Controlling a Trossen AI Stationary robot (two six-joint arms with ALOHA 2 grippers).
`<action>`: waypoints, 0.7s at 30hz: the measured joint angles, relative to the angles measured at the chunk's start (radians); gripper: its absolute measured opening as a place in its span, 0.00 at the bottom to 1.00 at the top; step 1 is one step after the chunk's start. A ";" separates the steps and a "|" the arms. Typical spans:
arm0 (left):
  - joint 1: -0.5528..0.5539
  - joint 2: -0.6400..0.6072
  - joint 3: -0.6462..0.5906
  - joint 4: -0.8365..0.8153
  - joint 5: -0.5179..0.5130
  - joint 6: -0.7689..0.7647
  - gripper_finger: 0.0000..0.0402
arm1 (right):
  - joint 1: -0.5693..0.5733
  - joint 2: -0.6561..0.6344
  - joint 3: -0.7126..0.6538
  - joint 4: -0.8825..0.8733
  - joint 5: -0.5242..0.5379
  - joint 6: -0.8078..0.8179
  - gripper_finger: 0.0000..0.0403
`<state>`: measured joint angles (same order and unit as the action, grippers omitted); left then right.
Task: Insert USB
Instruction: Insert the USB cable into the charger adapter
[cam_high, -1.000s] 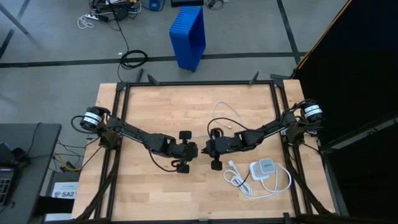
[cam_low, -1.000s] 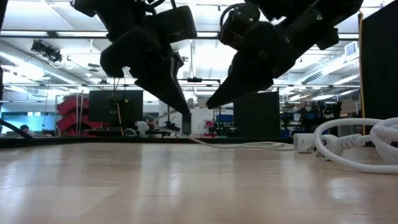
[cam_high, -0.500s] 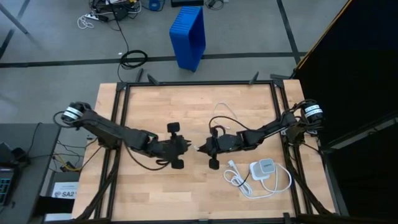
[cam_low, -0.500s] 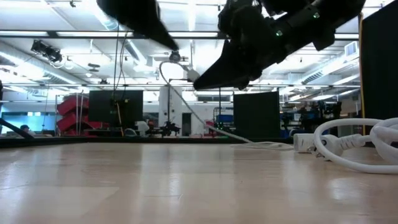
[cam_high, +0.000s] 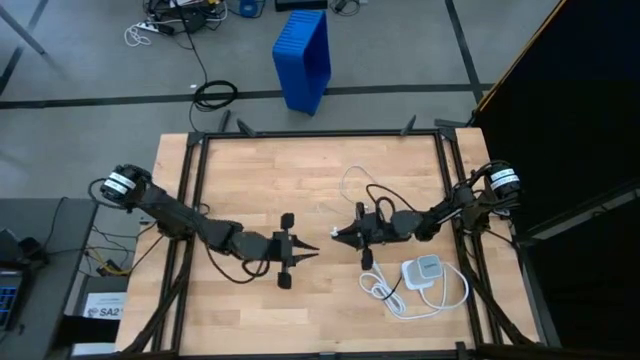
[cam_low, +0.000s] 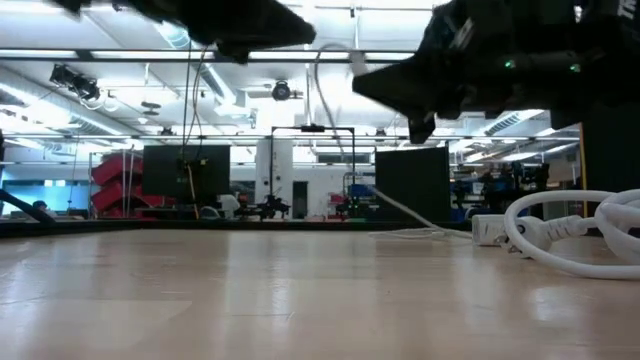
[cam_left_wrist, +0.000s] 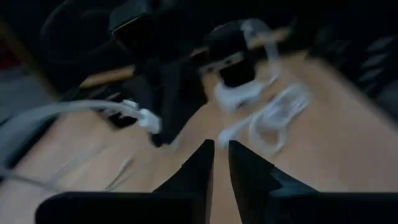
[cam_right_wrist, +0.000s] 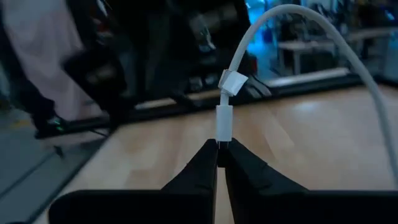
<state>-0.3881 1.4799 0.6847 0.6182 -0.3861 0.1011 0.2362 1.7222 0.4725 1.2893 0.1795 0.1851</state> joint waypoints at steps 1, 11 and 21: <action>0.011 0.016 -0.031 0.103 0.029 0.002 0.13 | 0.007 0.000 0.000 0.001 0.000 -0.001 0.00; 0.095 0.140 -0.046 0.331 0.120 -0.109 0.48 | 0.093 0.000 0.000 0.005 0.013 -0.032 0.00; 0.121 0.212 0.074 0.329 0.133 -0.180 0.67 | 0.097 0.000 0.000 0.019 0.094 -0.078 0.00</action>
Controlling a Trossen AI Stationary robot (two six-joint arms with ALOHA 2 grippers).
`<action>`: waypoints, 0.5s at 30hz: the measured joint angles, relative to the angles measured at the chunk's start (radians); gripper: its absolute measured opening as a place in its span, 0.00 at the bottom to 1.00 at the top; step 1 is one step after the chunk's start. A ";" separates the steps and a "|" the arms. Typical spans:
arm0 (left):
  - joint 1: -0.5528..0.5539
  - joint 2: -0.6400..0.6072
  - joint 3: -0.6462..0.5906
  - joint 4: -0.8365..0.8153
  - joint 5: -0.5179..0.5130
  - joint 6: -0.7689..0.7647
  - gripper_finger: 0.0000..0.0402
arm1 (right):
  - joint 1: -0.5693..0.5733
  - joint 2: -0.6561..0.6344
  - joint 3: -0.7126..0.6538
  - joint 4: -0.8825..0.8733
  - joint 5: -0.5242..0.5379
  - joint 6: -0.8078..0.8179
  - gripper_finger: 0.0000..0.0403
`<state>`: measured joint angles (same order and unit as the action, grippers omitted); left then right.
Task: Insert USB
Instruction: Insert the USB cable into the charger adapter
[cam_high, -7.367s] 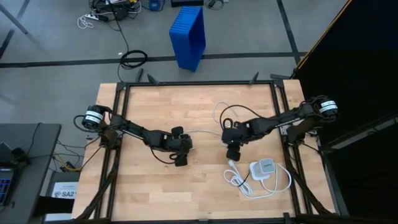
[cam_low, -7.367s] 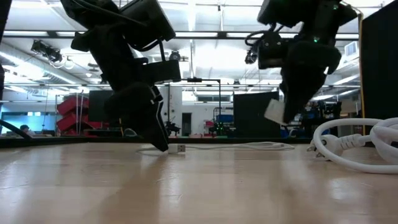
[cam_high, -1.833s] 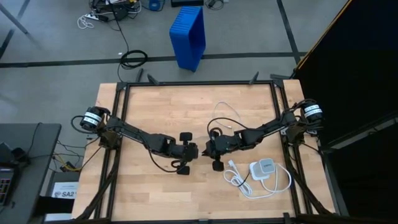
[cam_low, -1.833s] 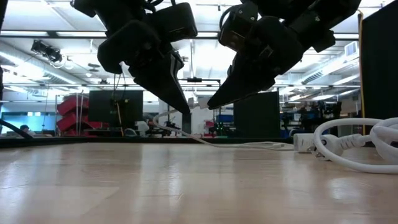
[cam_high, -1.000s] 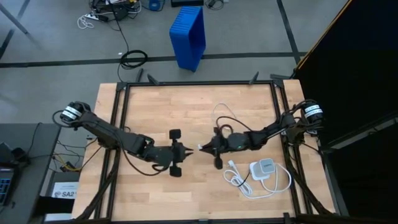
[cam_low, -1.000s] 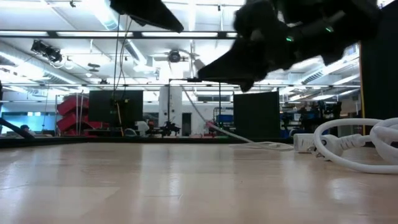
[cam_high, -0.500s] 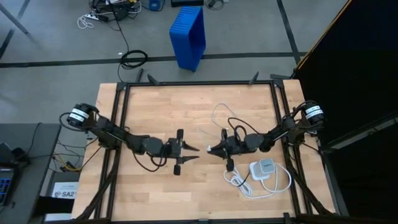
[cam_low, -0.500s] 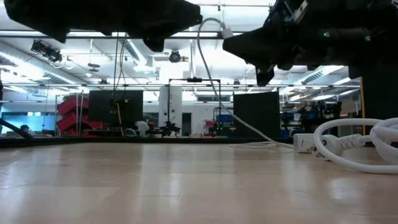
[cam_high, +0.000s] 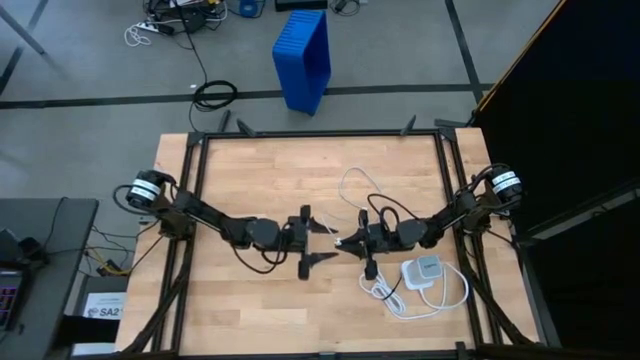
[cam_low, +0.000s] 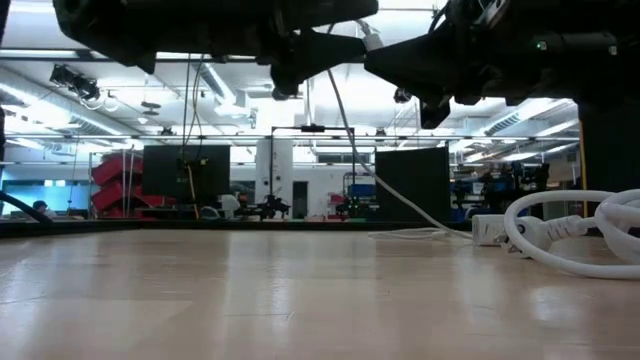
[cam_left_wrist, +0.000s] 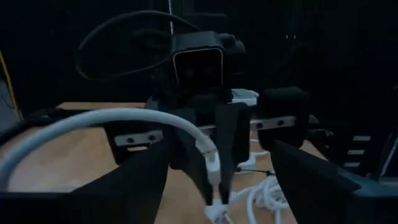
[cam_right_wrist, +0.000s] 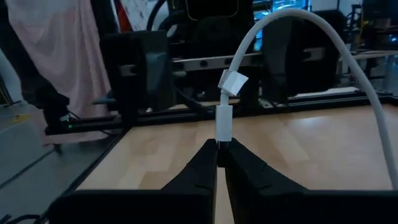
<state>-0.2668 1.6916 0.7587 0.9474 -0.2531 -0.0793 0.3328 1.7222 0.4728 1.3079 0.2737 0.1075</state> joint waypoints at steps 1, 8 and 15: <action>0.001 0.002 0.001 -0.002 0.000 -0.023 0.67 | 0.001 0.000 0.000 0.000 0.000 -0.004 0.00; 0.003 0.009 0.001 0.000 -0.039 -0.053 0.64 | 0.008 0.000 0.000 0.001 0.000 -0.007 0.00; 0.010 0.018 0.001 -0.004 -0.075 -0.053 0.62 | 0.008 0.000 0.000 0.007 0.000 -0.007 0.00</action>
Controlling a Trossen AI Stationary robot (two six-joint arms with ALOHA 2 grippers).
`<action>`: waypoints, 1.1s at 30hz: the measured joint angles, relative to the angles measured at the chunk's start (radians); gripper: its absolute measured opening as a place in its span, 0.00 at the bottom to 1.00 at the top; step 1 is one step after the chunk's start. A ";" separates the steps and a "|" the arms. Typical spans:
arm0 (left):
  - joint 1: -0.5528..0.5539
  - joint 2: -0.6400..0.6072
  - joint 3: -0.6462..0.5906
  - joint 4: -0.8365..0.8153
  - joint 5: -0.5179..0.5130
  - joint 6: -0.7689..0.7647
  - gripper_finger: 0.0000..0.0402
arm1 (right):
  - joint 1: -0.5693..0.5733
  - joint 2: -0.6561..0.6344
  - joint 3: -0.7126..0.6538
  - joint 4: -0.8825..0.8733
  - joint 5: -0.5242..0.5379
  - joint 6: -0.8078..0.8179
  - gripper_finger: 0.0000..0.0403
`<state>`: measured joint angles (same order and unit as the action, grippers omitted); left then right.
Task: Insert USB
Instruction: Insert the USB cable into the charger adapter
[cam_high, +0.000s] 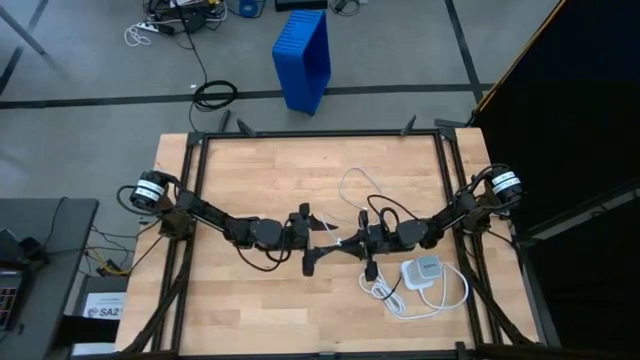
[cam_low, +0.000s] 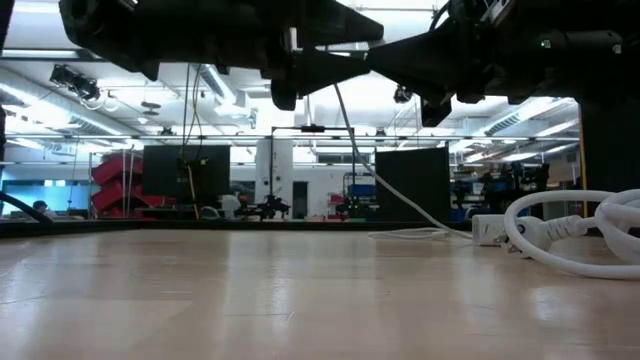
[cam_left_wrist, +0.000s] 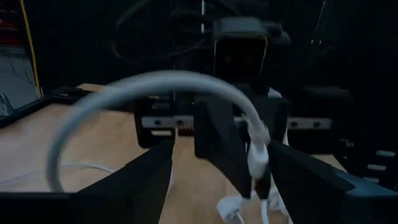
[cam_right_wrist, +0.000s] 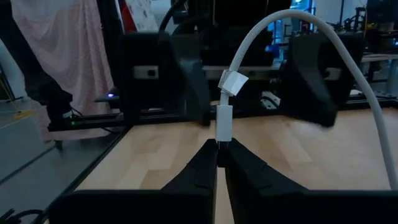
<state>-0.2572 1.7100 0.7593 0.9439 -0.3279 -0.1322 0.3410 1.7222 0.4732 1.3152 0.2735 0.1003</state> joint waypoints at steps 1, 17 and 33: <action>0.001 0.000 0.000 0.002 0.000 0.000 0.62 | 0.000 0.000 0.000 0.002 0.000 0.000 0.00; 0.005 -0.001 0.000 0.043 -0.067 -0.034 0.62 | -0.008 0.000 0.000 0.033 0.045 0.000 0.00; 0.020 0.048 0.001 0.137 -0.059 -0.023 0.54 | -0.013 0.001 0.018 0.022 0.049 -0.012 0.00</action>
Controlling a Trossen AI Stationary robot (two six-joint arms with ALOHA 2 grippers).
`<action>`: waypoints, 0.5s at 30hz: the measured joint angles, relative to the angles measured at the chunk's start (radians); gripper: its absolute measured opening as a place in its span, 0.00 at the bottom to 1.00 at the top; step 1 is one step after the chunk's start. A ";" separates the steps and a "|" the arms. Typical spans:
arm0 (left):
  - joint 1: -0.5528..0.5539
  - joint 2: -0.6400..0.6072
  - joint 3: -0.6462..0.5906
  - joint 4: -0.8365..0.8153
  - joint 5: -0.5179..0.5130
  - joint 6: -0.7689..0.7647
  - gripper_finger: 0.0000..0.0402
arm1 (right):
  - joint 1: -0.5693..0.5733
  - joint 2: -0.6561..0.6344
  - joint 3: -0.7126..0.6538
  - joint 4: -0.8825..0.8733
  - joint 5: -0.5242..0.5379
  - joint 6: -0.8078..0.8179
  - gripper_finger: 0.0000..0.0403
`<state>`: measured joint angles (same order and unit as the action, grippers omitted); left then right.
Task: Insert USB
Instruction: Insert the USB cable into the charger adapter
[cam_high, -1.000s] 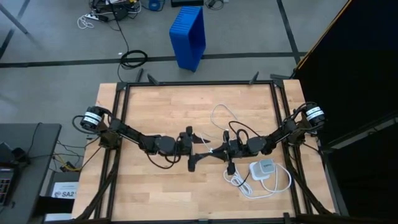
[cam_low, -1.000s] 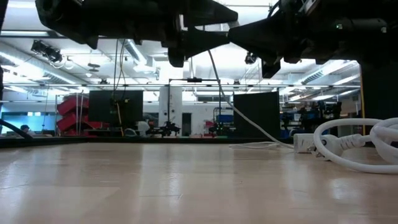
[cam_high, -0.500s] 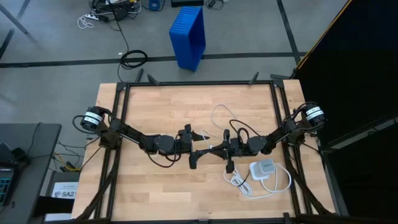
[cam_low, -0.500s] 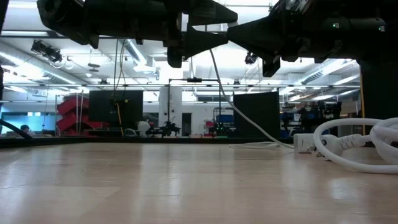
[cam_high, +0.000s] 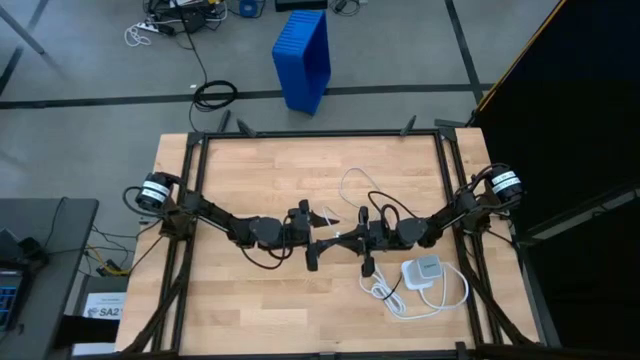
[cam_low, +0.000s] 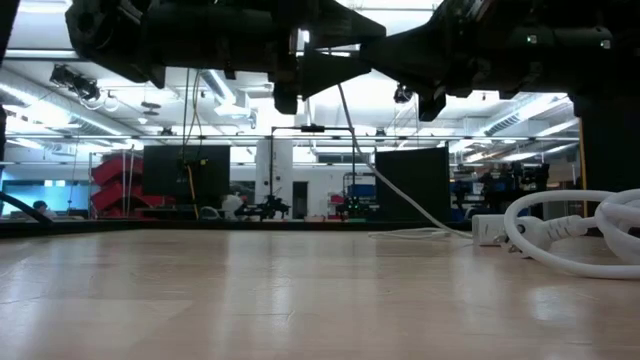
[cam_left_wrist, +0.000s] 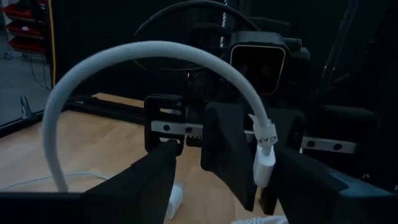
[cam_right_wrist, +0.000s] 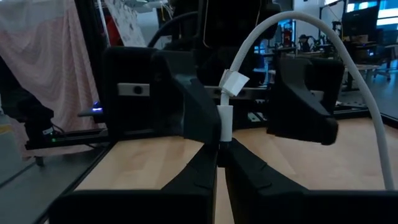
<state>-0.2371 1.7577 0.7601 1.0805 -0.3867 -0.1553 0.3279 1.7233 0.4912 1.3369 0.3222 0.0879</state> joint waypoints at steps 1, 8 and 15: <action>0.000 0.000 0.000 0.010 0.003 0.010 0.52 | 0.000 0.000 0.001 0.000 0.000 0.000 0.00; -0.001 0.000 0.000 0.013 0.007 0.037 0.36 | 0.000 0.000 0.001 -0.004 0.004 0.004 0.00; -0.007 0.000 0.001 -0.006 0.007 0.067 0.20 | 0.000 0.000 0.001 -0.012 0.008 0.005 0.00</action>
<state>-0.2443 1.7576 0.7609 1.0740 -0.3801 -0.0886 0.3275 1.7233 0.4919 1.3249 0.3304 0.0925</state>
